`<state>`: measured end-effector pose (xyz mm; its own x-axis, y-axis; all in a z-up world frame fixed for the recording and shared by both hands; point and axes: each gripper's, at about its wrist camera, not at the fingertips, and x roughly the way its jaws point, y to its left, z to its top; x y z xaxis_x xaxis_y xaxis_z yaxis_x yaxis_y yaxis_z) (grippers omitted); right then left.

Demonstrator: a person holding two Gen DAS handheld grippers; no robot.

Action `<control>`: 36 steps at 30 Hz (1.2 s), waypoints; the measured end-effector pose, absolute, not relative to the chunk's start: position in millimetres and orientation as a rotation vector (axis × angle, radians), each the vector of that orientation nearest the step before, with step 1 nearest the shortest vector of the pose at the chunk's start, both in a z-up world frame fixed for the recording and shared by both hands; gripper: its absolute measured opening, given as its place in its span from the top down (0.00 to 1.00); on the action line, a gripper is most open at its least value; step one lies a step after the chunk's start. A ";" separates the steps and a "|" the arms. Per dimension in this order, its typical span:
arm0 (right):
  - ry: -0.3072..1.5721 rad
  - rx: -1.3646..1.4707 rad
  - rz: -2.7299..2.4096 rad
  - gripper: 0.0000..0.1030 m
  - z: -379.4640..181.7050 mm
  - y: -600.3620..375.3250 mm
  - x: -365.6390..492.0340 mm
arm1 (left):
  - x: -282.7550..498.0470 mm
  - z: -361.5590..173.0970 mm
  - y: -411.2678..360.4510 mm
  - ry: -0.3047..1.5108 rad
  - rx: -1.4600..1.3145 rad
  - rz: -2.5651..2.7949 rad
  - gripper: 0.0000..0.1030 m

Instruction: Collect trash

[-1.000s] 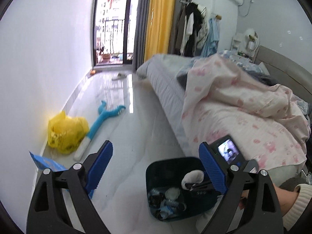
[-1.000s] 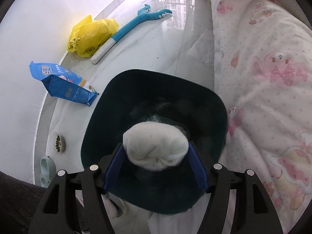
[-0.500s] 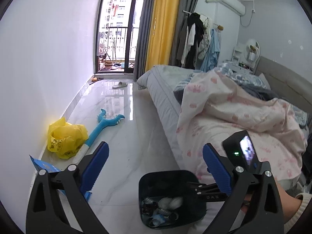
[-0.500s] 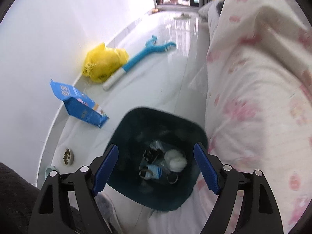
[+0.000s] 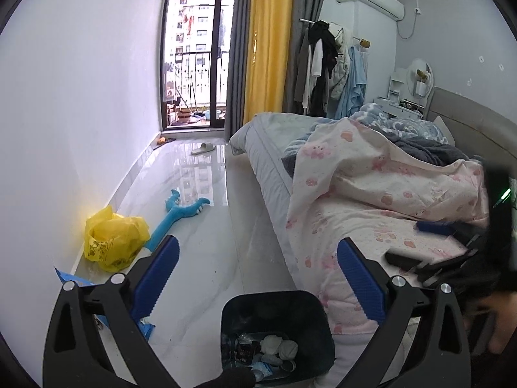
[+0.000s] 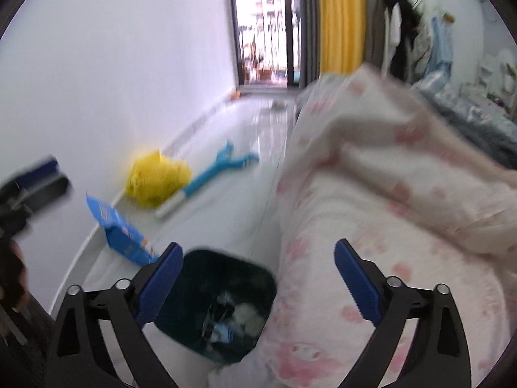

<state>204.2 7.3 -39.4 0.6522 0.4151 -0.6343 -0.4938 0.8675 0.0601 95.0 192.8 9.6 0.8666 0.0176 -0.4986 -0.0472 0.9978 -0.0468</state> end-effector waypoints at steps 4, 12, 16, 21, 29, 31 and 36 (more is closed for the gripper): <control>0.613 -0.084 0.479 0.03 -18.5 -25.4 192.1 | 86.2 11.1 175.1 0.485 -0.004 0.049 0.03; 0.472 -0.064 0.402 0.03 22.4 -81.0 154.4 | 63.8 18.8 158.0 0.438 -0.020 0.037 0.03; 0.428 -0.028 0.380 0.03 38.0 -107.7 126.6 | 56.9 17.2 149.8 0.442 -0.016 0.013 0.03; 0.380 -0.022 0.317 0.03 44.9 -135.7 87.6 | 37.4 19.9 139.4 0.413 -0.014 -0.010 0.03; 0.415 -0.032 0.259 0.03 12.8 -159.0 56.6 | 11.3 18.0 122.6 0.392 0.011 -0.008 0.03; 0.426 -0.021 0.264 0.03 -0.8 -162.7 51.1 | 7.9 18.3 120.5 0.386 0.011 -0.004 0.03; 0.433 0.006 0.327 0.03 -14.0 -168.2 53.3 | 8.6 11.8 118.3 0.409 0.022 0.000 0.03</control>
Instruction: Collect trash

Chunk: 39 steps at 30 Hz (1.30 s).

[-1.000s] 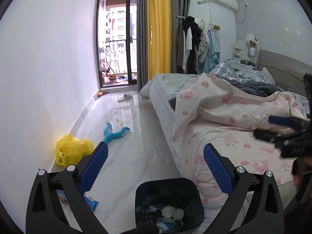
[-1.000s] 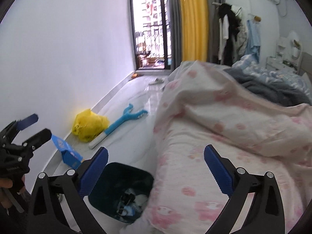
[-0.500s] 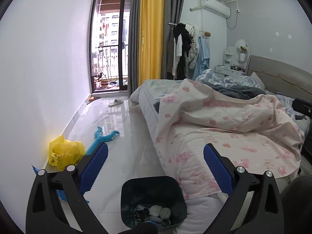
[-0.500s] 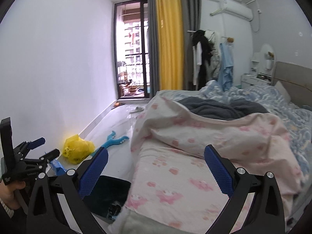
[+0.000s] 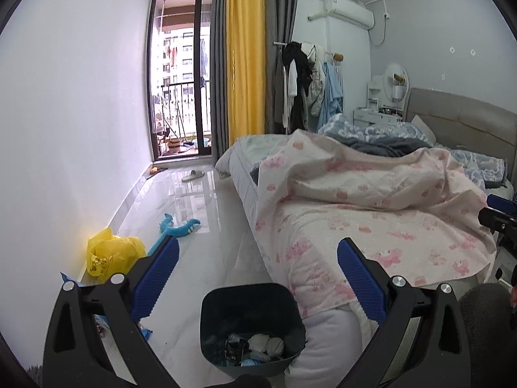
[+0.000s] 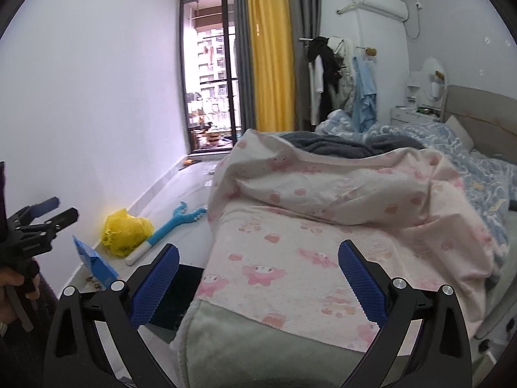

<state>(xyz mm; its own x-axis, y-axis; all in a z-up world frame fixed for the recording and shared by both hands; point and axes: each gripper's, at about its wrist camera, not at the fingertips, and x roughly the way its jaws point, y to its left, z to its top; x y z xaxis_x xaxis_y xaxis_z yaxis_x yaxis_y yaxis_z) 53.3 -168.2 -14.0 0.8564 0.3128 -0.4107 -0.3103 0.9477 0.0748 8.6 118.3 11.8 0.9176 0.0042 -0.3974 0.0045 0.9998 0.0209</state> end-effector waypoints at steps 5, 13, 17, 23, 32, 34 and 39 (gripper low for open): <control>0.414 0.025 0.355 0.03 -12.3 -168.4 47.8 | 8.4 7.2 118.1 0.414 0.018 0.001 0.03; 0.414 0.006 0.370 0.03 -13.7 -162.9 45.5 | 10.1 1.5 111.2 0.422 0.038 0.013 0.03; 0.410 0.010 0.383 0.03 -13.2 -163.2 45.0 | 10.0 0.5 110.2 0.425 0.040 0.006 0.03; 0.411 0.011 0.383 0.03 -13.5 -163.7 45.1 | 9.9 -0.5 108.3 0.428 0.041 0.004 0.03; 0.417 0.019 0.383 0.03 -14.4 -164.0 46.0 | 10.1 -1.5 106.8 0.432 0.031 0.009 0.03; 0.419 0.019 0.382 0.03 -14.5 -163.5 45.8 | 10.1 -1.4 106.9 0.433 0.029 0.009 0.03; 0.422 0.015 0.381 0.03 -15.1 -162.1 45.3 | 10.4 -1.5 106.2 0.433 0.028 0.009 0.03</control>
